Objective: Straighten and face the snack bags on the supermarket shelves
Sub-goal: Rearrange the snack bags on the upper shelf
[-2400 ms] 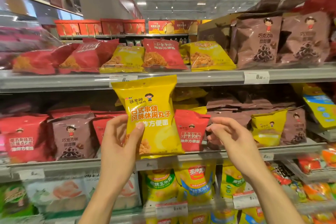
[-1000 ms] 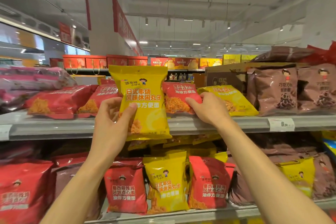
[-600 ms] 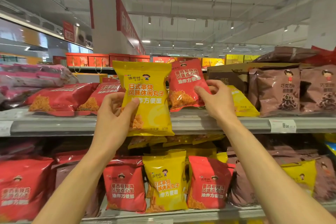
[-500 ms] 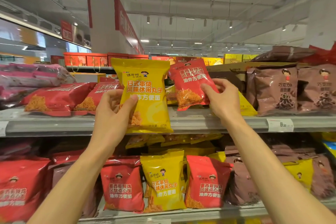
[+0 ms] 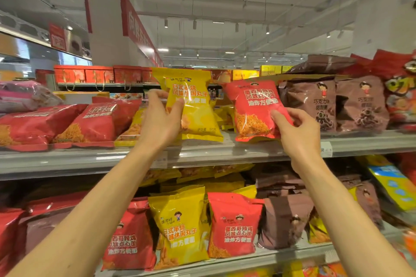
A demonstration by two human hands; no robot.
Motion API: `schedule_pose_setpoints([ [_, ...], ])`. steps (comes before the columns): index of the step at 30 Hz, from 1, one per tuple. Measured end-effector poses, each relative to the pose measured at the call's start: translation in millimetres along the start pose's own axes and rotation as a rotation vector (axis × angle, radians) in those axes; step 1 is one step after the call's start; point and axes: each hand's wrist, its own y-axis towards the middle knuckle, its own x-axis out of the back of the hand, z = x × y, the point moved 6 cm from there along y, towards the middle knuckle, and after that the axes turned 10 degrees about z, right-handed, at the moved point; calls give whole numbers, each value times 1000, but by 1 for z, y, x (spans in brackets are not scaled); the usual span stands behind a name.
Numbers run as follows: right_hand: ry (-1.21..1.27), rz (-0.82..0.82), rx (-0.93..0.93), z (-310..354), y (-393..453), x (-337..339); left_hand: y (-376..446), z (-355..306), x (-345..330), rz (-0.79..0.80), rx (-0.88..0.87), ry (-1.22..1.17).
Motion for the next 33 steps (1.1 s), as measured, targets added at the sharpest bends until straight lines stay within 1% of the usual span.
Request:
schedule_pose_setpoints([
  [3, 16, 3, 6, -4, -1, 8, 13, -4, -22, 54, -4, 110],
  [6, 33, 7, 7, -5, -3, 9, 20, 1, -43, 145, 55, 216],
  [7, 38, 6, 8, -4, -4, 10, 20, 2, -46, 143, 62, 279],
  [10, 37, 5, 18, -5, -4, 12, 18, -1, -42, 60, 18, 457],
  [12, 38, 12, 10, -6, -3, 14, 16, -5, -41, 81, -24, 524],
  [14, 40, 20, -3, -7, -3, 14, 15, -5, -45, 220, -73, 576],
  [16, 41, 21, -10, -8, -2, 15, 11, -4, -53, 417, -117, 626],
  [17, 43, 21, -11, -8, -2, 15, 9, -2, -56, 502, -112, 639],
  [18, 45, 22, -10, -8, -3, 15, 8, 1, -58, 555, -100, 653],
  [19, 47, 25, -9, -7, -3, 14, 9, 3, -59, 571, -92, 675],
  [22, 53, 27, -11, -6, -4, 13, 14, 2, -64, 521, -78, 727],
  [25, 55, 25, -11, -4, -5, 13, 16, 1, -69, 503, -29, 695],
  [30, 40, 15, -12, -5, -9, 15, 11, 2, -67, 556, -51, 630],
  [33, 44, 19, -27, -6, -13, 15, 6, 2, -64, 592, -87, 673],
])
